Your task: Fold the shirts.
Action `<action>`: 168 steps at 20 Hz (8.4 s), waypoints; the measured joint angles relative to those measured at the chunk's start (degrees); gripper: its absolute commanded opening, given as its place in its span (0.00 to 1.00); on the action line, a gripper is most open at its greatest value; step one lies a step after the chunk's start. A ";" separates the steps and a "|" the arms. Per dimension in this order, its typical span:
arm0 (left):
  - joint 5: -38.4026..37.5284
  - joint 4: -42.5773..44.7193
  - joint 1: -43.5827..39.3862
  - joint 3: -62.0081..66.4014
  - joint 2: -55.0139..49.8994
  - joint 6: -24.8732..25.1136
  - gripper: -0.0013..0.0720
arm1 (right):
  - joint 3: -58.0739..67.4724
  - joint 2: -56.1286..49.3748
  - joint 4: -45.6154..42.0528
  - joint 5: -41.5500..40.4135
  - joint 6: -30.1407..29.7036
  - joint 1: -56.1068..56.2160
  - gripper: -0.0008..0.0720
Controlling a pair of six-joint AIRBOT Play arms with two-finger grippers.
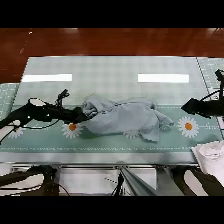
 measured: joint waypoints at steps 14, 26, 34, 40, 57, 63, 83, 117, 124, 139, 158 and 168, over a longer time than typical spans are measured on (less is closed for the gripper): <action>-0.87 -2.73 -0.94 -0.02 -2.40 2.16 0.09 | -18.93 -0.04 15.37 -3.74 -2.60 6.93 0.76; -2.47 -2.80 -0.94 -0.02 -2.40 2.69 0.09 | -23.91 -0.04 9.66 -19.32 2.49 18.80 0.76; -2.58 -2.80 -0.94 0.00 -2.40 2.75 0.09 | -23.89 -6.01 16.52 -24.55 1.49 19.15 0.54; -3.56 -2.73 -0.87 4.31 -1.84 3.37 0.06 | -20.87 -11.56 32.39 -21.29 -12.46 19.19 0.04; -6.08 -2.84 3.26 54.47 23.89 -4.74 0.06 | 30.38 14.03 -10.38 -11.87 7.30 19.19 0.04; -6.03 -3.10 2.89 67.38 30.77 -8.94 0.06 | 45.42 14.56 -12.00 -15.93 11.78 19.19 0.04; -22.80 4.22 -3.93 56.26 6.69 -10.47 0.06 | 51.28 -19.04 -15.82 1.01 6.27 19.19 0.04; -27.71 4.96 -5.05 51.71 -15.21 -4.39 0.06 | -21.55 -6.54 24.52 -12.11 -5.79 2.19 0.70; -26.95 4.96 -5.05 51.71 -15.30 -4.39 0.06 | -23.54 -11.02 30.95 -20.46 -5.86 12.76 0.51; -30.12 4.85 3.39 53.94 -14.91 -10.62 0.06 | 4.94 -4.70 25.77 -24.98 -4.31 -1.42 0.04; -29.86 14.75 -9.92 53.59 -20.70 -11.72 0.06 | 12.66 -15.04 10.05 2.03 -3.43 -6.64 0.75; -29.57 14.80 -9.97 53.59 -20.85 -10.78 0.06 | -25.83 2.14 27.12 -0.85 -5.79 -6.64 0.75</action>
